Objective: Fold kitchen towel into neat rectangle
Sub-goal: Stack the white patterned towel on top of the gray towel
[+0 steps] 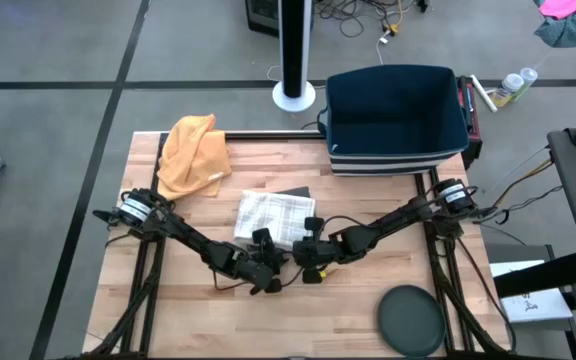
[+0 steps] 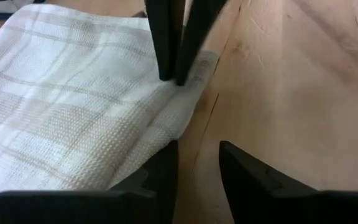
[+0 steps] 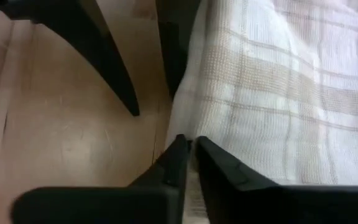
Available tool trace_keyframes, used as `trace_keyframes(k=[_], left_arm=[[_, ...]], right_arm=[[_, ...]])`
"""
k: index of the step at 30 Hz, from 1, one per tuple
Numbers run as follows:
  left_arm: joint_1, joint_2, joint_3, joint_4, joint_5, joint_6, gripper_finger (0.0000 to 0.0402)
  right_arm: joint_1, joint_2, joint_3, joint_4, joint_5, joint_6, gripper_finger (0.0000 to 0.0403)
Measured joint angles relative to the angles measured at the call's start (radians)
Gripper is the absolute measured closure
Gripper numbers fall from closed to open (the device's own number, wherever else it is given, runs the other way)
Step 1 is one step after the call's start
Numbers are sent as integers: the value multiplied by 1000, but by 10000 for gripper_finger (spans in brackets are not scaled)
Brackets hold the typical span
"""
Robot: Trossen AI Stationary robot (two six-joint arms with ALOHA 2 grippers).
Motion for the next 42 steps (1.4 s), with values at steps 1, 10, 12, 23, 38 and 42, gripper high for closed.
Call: trace_keyframes(k=[1, 10, 12, 23, 38, 42], left_arm=[[0, 0, 0, 0, 0, 0, 296], [0, 0, -5, 0, 0, -8, 311], [0, 0, -5, 1, 1, -8, 313], [0, 0, -7, 0, 3, -11, 299], [0, 0, -13, 0, 3, -26, 298], [0, 0, -13, 1, 3, -26, 305]], right_arm=[[-1, 0, 0, -2, 15, 0, 396], [-4, -7, 7, -22, 63, -12, 400], [4, -9, 17, -19, 63, -22, 391], [-4, 56, 24, -10, 63, 9, 268], [-4, 38, 57, -58, 88, -8, 298], [-4, 39, 54, -62, 89, -7, 313]])
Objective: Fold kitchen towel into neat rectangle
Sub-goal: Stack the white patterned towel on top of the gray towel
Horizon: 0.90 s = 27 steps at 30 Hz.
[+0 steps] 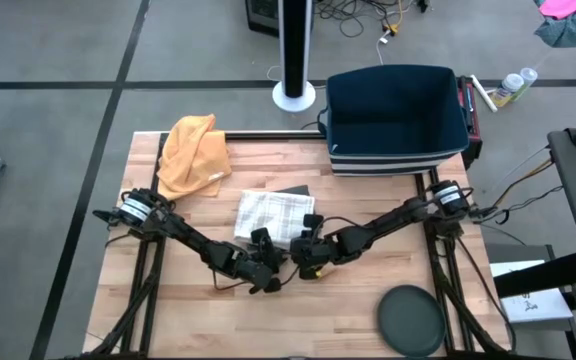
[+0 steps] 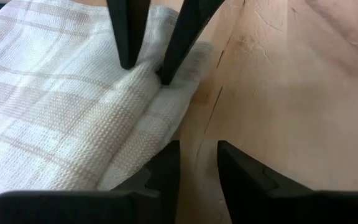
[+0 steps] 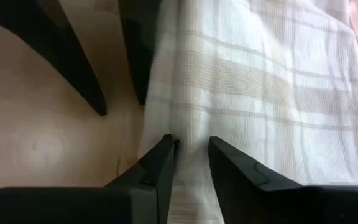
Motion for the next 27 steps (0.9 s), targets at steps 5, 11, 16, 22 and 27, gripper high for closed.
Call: trace_keyframes(k=[5, 11, 16, 22, 27], left_arm=[[6, 0, 0, 1, 0, 3, 310], [14, 0, 0, 2, -4, 3, 307], [21, 0, 0, 3, -6, 3, 302], [26, 0, 0, 3, -7, 1, 307], [27, 0, 0, 3, -7, 1, 314]], right_arm=[[-9, 0, 0, 0, 0, -1, 332], [-9, -1, 20, -12, 0, -28, 390], [-8, -2, 38, -17, -8, -48, 398], [-6, -3, 68, -67, -106, -14, 400], [-5, -1, 64, -85, -136, 5, 401]])
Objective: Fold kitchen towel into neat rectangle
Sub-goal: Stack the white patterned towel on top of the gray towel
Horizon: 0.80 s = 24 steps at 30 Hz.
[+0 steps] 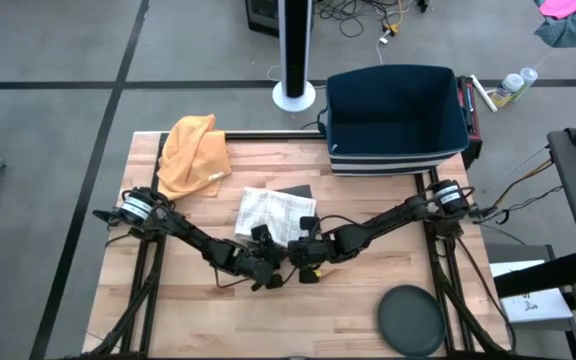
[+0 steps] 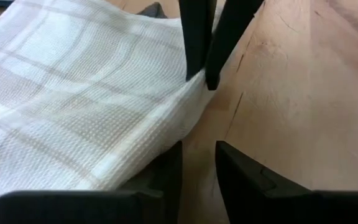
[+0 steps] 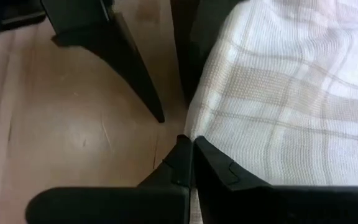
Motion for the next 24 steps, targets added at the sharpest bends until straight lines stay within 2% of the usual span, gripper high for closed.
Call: trace_keyframes(k=[6, 16, 20, 24], left_arm=[[0, 0, 0, 0, 0, 0, 312], [0, 0, 0, -2, 5, 7, 299], [-11, -35, 1, -59, 28, 22, 295], [-41, -124, 1, -172, 30, 41, 287]], right_arm=[[-7, 0, -10, 6, -3, 12, 402], [-14, 70, -7, 58, 1, 29, 402], [-14, 71, -6, 58, 4, 56, 385], [-14, 72, -7, 56, 4, 56, 359]])
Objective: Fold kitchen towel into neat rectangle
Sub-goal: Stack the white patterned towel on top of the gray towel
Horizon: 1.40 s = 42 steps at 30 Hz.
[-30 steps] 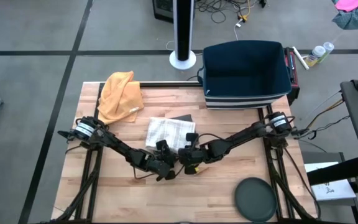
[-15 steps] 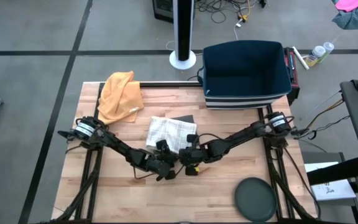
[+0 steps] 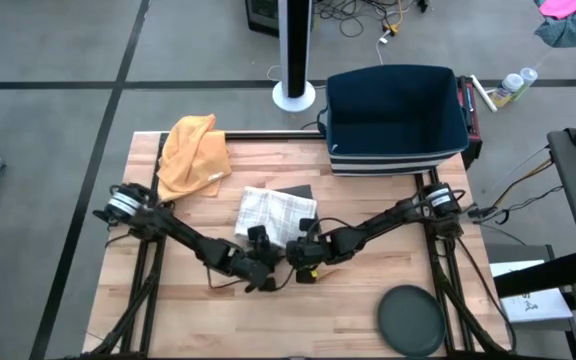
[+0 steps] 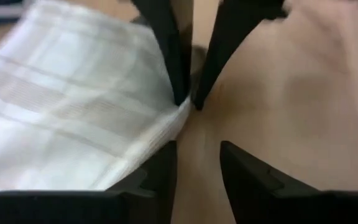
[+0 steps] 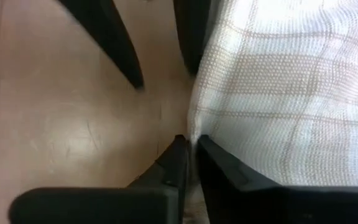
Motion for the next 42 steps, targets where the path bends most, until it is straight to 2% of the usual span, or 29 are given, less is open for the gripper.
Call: trace_keyframes(k=[5, 9, 16, 21, 26, 30, 33, 38, 42], left_arm=[[-21, -137, 0, -103, 0, 13, 278], [10, -199, -17, -103, -54, 22, 281], [96, -195, -102, -95, -33, 18, 305], [104, -203, -163, -77, 1, -8, 318], [103, -205, -175, -74, 1, -15, 324], [103, -205, -175, -68, 1, -13, 323], [103, -205, -175, -67, 1, -13, 319], [103, -205, -179, -69, 2, -15, 310], [103, -205, -179, -68, 2, -16, 306]], right_arm=[[0, 0, -2, 1, -2, 0, 331], [0, 0, -2, 3, -2, 0, 316], [2, -13, 13, -53, 0, -1, 297], [2, -113, 32, -142, 1, -8, 285], [-21, -176, 30, -124, 52, -54, 277], [-55, -154, 2, -24, 50, -34, 279], [-63, -99, -24, 24, -3, -8, 284], [-60, -19, -23, 36, -22, 17, 283], [-58, -25, -25, 30, -17, 11, 272]])
